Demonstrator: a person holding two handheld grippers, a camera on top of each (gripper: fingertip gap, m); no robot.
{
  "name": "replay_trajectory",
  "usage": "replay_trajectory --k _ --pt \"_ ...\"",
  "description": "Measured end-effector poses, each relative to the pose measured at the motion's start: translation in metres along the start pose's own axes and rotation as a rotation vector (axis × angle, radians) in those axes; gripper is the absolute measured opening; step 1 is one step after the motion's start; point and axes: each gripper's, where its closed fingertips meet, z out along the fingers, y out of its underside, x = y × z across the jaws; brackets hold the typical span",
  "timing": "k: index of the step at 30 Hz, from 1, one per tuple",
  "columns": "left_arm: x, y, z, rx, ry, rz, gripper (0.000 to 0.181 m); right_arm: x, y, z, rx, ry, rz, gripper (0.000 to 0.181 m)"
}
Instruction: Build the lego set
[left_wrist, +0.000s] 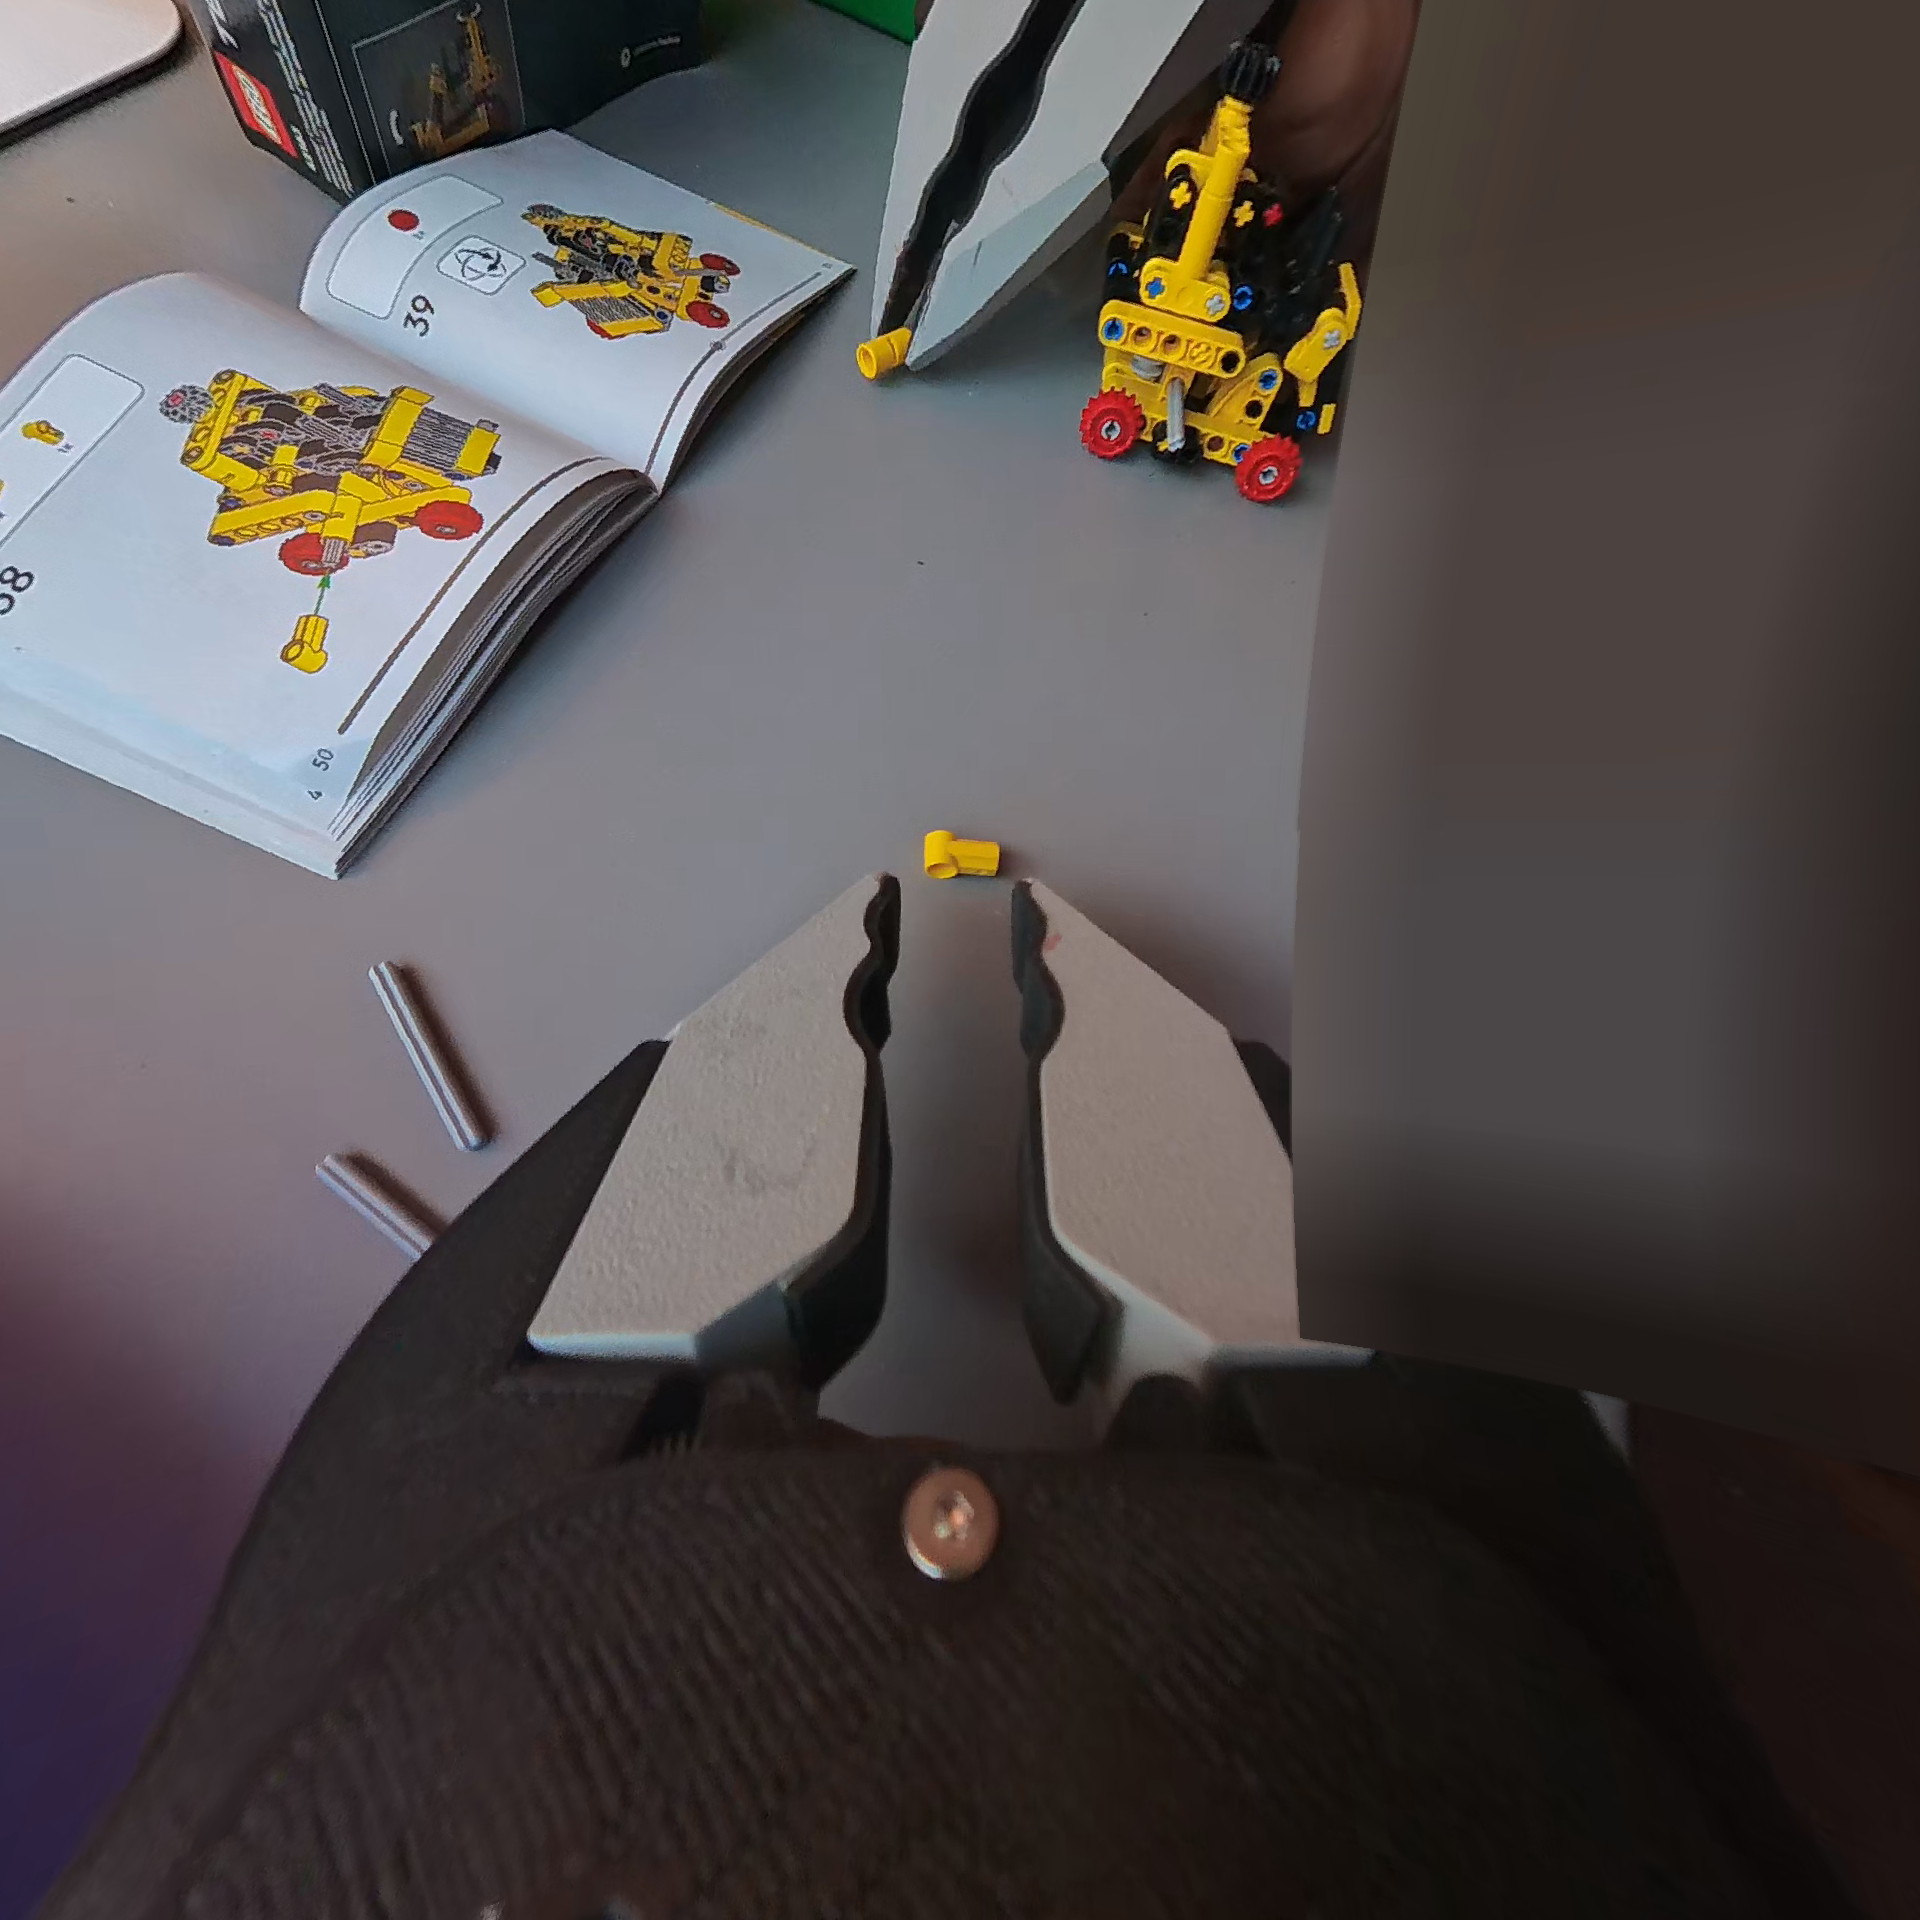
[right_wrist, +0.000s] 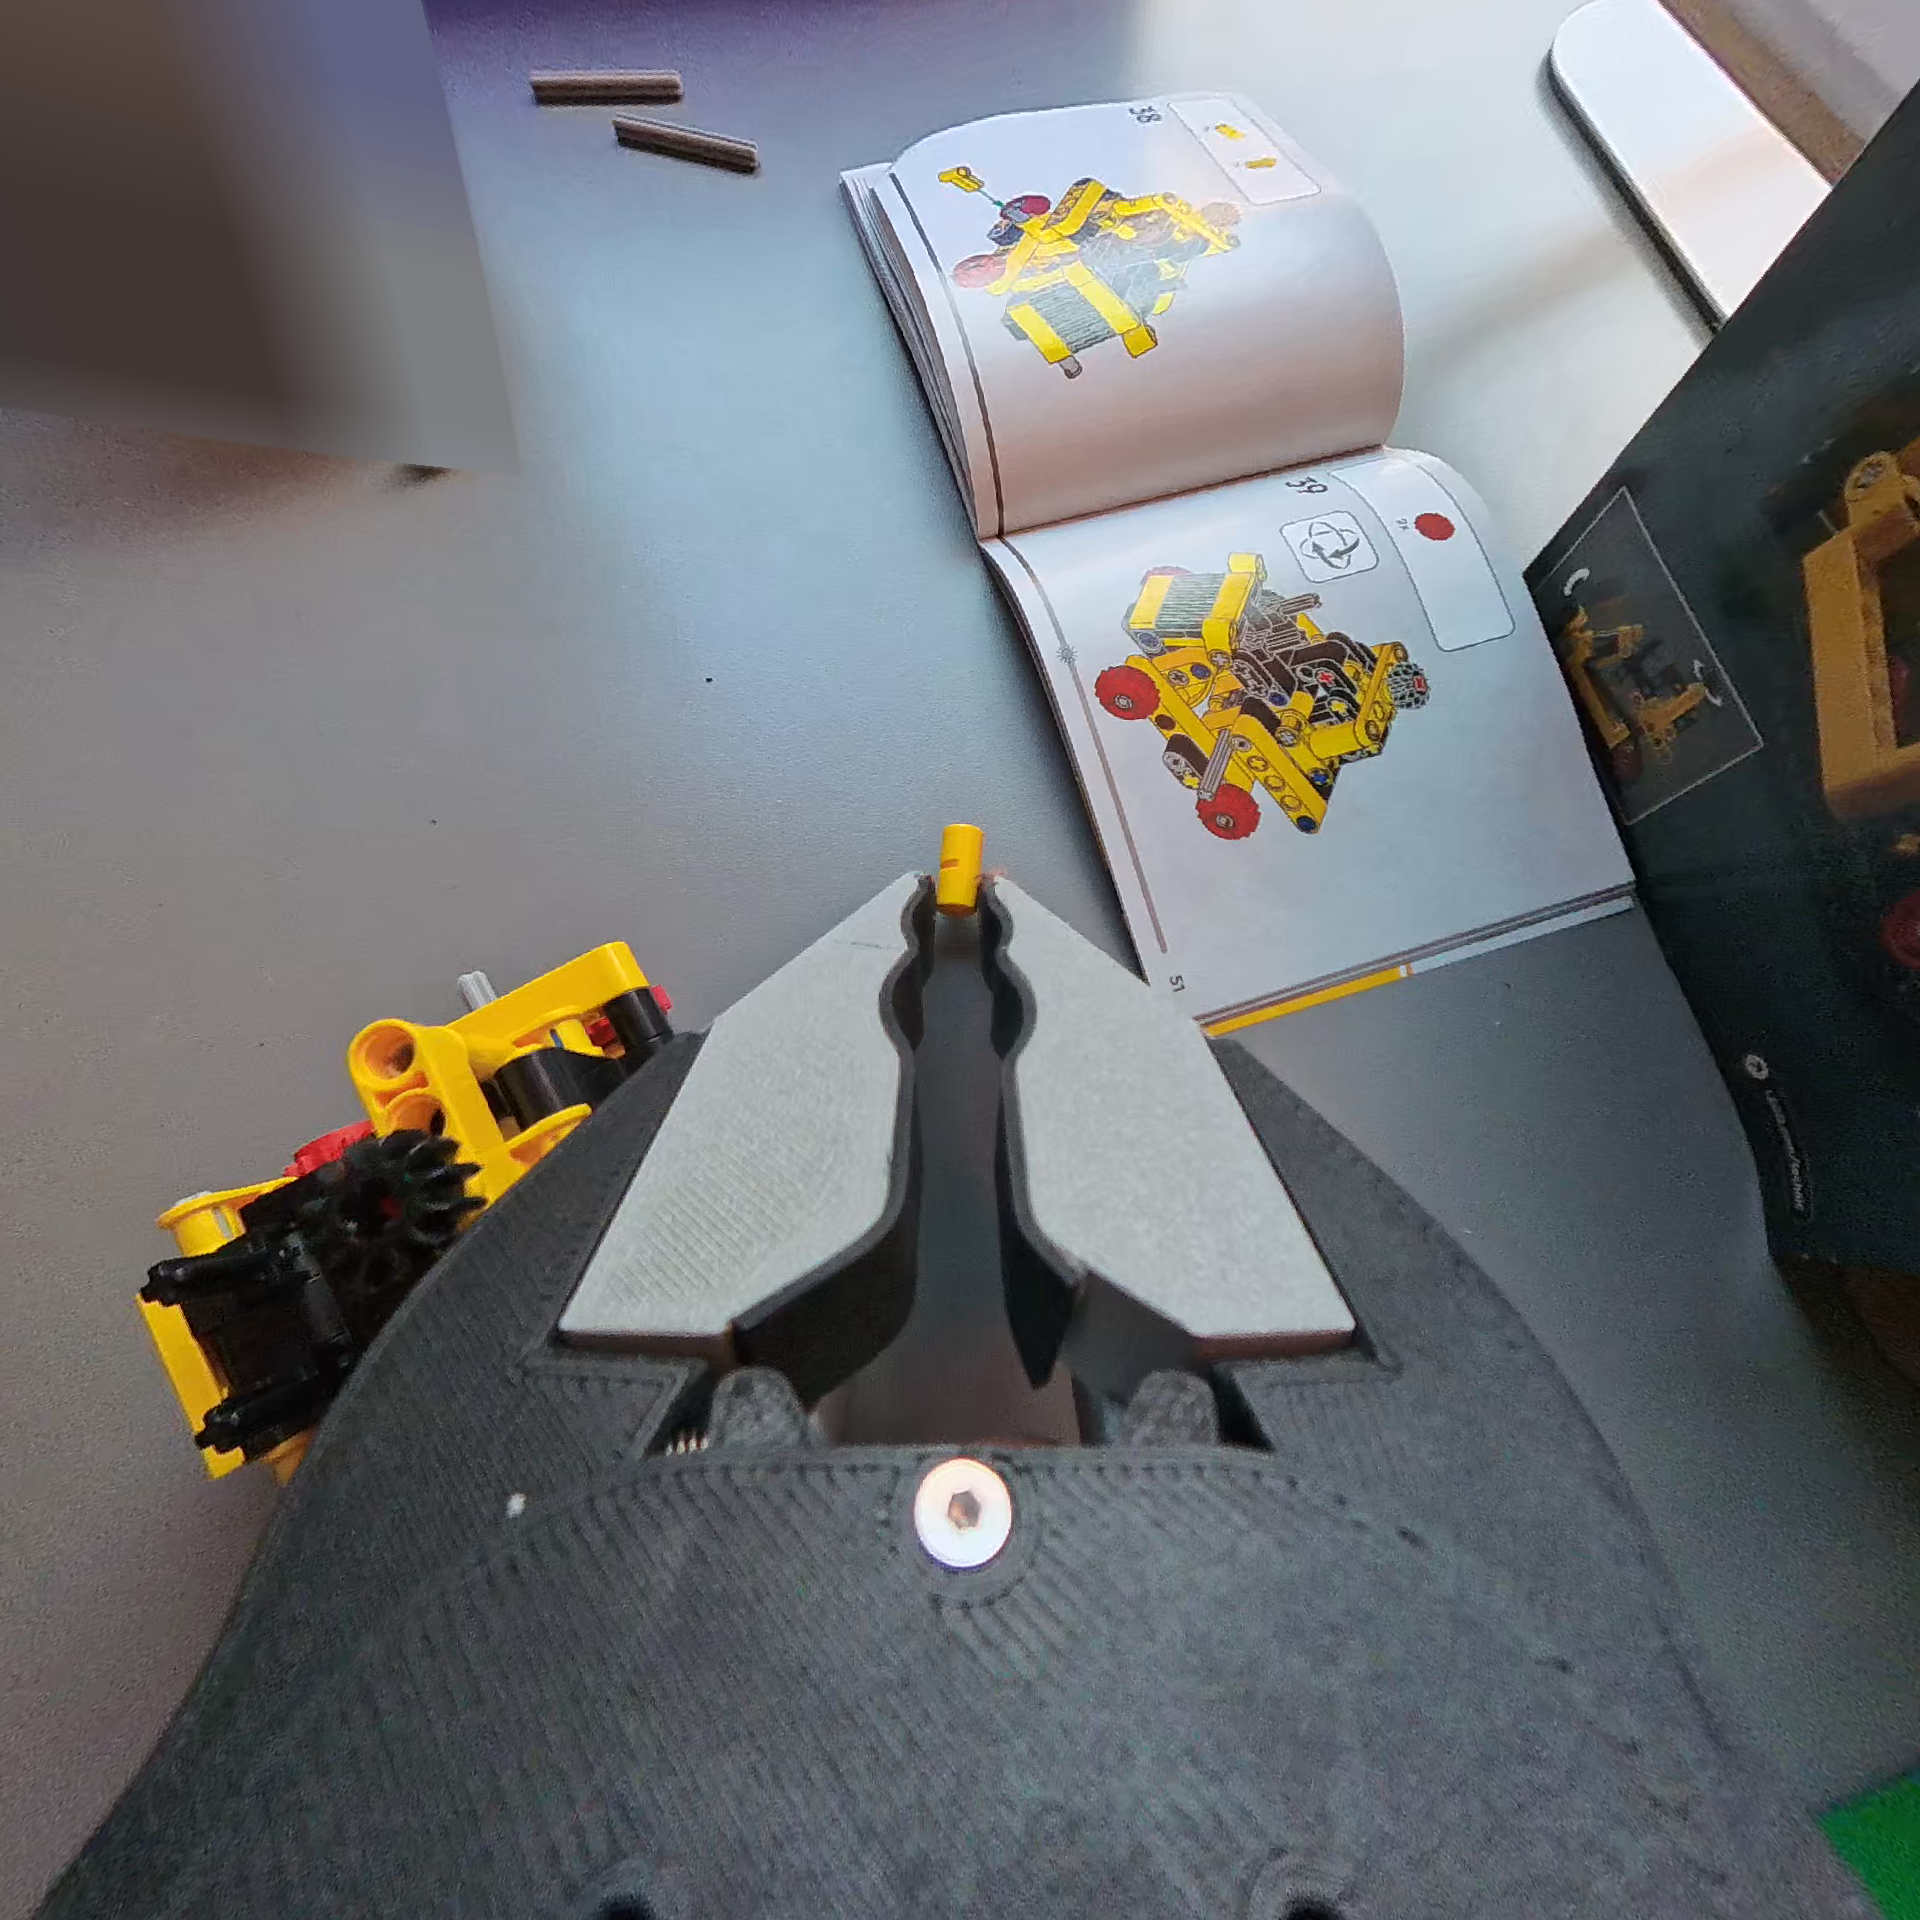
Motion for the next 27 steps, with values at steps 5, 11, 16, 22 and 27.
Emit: replay_trajectory --k 5,11,16,22,27 --pt "0.002 0.0025 0.002 -0.021 -0.007 0.027 0.019 -0.0018 0.0023 0.0017 -0.018 -0.009 -0.002 0.005" --pt "0.0018 0.0036 0.0029 -0.03 -0.008 0.026 0.019 -0.0027 0.0035 0.003 -0.027 -0.011 -0.009 0.005" --pt "0.0024 0.0045 0.0036 -0.037 -0.019 0.043 0.019 -0.0042 0.0036 0.0028 -0.026 -0.032 0.007 0.007" --pt "0.0028 0.0065 0.0051 -0.053 -0.026 0.055 0.019 -0.0042 0.0037 0.0029 -0.026 -0.033 0.008 0.007" --pt "0.0019 0.0045 0.0063 -0.047 -0.029 0.042 0.019 -0.0037 0.0036 0.0029 -0.026 -0.031 0.011 0.006"
